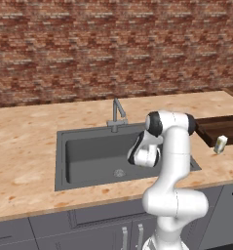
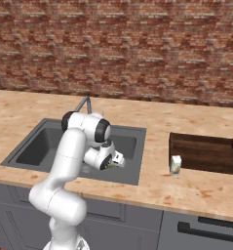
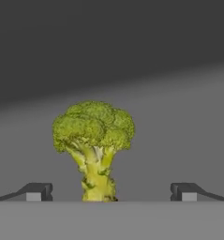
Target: Pick up all produce items and place them in the sink. Turn on the sink faucet to wash them. Then turn the sink off and put them in the tray.
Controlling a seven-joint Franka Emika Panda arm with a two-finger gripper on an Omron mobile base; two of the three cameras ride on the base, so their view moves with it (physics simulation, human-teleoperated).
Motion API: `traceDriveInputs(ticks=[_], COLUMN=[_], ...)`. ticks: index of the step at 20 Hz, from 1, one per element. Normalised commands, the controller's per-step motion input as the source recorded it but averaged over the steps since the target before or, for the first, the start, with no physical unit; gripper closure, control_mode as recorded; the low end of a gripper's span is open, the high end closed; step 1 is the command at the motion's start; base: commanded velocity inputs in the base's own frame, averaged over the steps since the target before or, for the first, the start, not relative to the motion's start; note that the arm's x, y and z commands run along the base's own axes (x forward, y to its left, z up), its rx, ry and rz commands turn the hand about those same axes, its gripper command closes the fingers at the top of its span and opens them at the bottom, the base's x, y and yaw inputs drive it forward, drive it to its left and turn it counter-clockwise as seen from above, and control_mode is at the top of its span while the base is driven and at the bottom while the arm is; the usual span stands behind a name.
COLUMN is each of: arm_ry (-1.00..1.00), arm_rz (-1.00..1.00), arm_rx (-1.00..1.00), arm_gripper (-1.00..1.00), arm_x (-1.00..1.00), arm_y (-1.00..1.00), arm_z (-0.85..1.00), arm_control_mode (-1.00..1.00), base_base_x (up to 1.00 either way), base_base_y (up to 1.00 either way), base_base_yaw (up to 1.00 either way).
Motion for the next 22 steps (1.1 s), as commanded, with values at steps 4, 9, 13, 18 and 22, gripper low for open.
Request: traceDriveInputs(ticks=[4, 9, 13, 18, 22], arm_ry=[0.00, 0.00, 0.00, 0.00, 0.01], arm_rz=[0.00, 0.00, 0.00, 0.00, 0.00], arm_rx=[0.00, 0.00, 0.00, 0.00, 0.00], arm_gripper=[-1.00, -1.00, -1.00, -1.00, -1.00], arm_x=[0.30, 0.33, 0.28, 0.18, 0.09], arm_y=[0.00, 0.00, 0.00, 0.05, 0.04], arm_z=[-0.11, -0.10, -0.12, -0.17, -0.19], arm_control_mode=[-1.00, -1.00, -1.00, -1.00, -1.00], base_base_x=[0.00, 0.00, 0.00, 0.00, 0.00], base_base_y=[0.00, 0.00, 0.00, 0.00, 0.00], base_base_yaw=[0.00, 0.00, 0.00, 0.00, 0.00])
